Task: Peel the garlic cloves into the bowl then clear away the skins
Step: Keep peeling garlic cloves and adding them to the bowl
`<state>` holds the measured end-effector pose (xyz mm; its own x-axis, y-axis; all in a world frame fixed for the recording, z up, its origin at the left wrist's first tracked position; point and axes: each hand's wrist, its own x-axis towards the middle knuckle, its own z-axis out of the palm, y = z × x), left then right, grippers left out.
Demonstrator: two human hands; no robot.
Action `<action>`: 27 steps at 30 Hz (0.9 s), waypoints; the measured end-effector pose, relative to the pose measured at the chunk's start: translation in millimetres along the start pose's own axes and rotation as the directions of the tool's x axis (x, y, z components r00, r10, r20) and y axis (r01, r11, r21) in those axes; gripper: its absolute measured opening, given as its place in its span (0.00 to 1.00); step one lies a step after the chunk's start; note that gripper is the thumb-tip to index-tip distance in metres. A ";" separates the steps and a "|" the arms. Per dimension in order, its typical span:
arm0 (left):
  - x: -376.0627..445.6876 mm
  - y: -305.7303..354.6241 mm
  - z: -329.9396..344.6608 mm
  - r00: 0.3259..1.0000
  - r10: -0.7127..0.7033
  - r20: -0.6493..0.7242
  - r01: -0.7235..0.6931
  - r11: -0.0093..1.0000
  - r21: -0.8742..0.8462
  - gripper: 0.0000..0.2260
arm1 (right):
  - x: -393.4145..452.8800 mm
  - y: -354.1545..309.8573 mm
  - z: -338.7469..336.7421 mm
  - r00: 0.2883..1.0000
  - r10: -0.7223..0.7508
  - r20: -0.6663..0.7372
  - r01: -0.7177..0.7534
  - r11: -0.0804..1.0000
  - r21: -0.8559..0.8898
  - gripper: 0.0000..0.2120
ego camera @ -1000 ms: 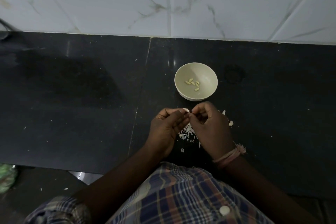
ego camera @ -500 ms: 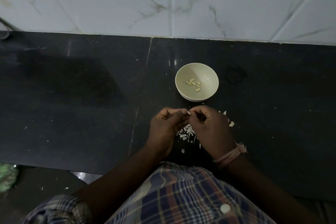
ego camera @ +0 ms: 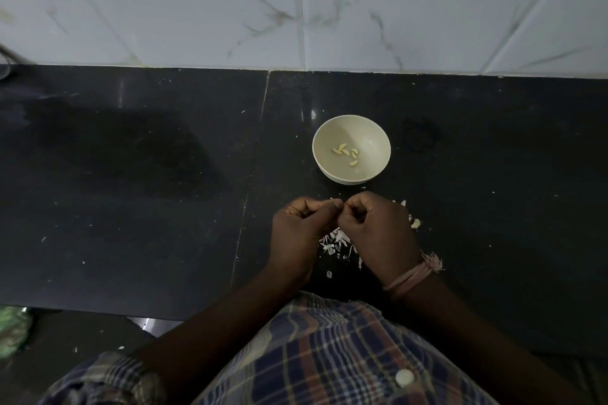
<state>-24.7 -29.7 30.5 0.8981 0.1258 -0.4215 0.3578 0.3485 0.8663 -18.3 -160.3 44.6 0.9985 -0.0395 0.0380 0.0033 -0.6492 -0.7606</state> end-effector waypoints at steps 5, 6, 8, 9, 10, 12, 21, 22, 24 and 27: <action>-1.7 0.8 0.7 1.000 0.016 0.000 -0.016 0.998 0.060 0.03 | 1.0 -1.0 -2.2 0.999 0.033 0.029 -0.033 0.999 0.013 0.04; -1.1 0.2 0.7 1.000 0.013 -0.001 -0.013 0.998 0.062 0.04 | 1.3 -1.0 -2.2 0.999 0.038 0.036 -0.038 0.999 0.012 0.03; 0.2 0.4 0.9 1.000 0.010 -0.003 -0.010 0.998 0.060 0.04 | 1.1 -1.7 -2.6 0.998 0.056 0.040 -0.057 0.998 0.022 0.03; 1.2 0.8 1.1 1.000 0.013 0.001 -0.013 0.998 0.056 0.04 | 1.1 -2.2 -2.7 0.997 0.063 0.033 -0.064 0.997 0.029 0.03; 2.1 0.5 1.7 1.000 0.016 0.009 -0.017 0.999 0.050 0.04 | 0.4 -2.5 -3.0 0.997 0.068 0.027 -0.069 0.997 0.036 0.03; 2.4 0.5 2.6 1.000 0.008 0.020 -0.008 1.000 0.020 0.04 | -0.5 -2.9 -2.6 0.997 0.069 0.028 -0.070 0.997 0.038 0.03; 7.5 2.3 7.8 0.998 -0.035 0.044 0.035 0.999 0.003 0.05 | -2.7 0.9 1.0 0.995 0.084 -0.053 -0.080 0.994 0.072 0.03; 7.3 2.8 8.4 0.998 -0.037 0.048 0.037 0.999 -0.007 0.05 | -3.1 1.1 0.4 0.995 0.088 -0.056 -0.083 0.993 0.082 0.04; 6.3 4.6 9.8 0.996 -0.055 0.063 0.057 0.997 -0.045 0.05 | -3.2 2.5 -1.5 0.994 0.088 -0.057 -0.083 0.993 0.085 0.03; 3.8 7.0 10.2 0.994 -0.073 0.084 0.078 0.995 -0.064 0.05 | -4.1 4.6 -3.4 0.995 0.094 -0.035 -0.091 0.994 0.063 0.04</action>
<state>-16.1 -36.2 37.7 0.8880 0.0217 -0.4593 0.4098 0.4158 0.8119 -22.6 -165.7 43.1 0.9919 -0.1265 -0.0110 -0.0846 -0.5939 -0.8001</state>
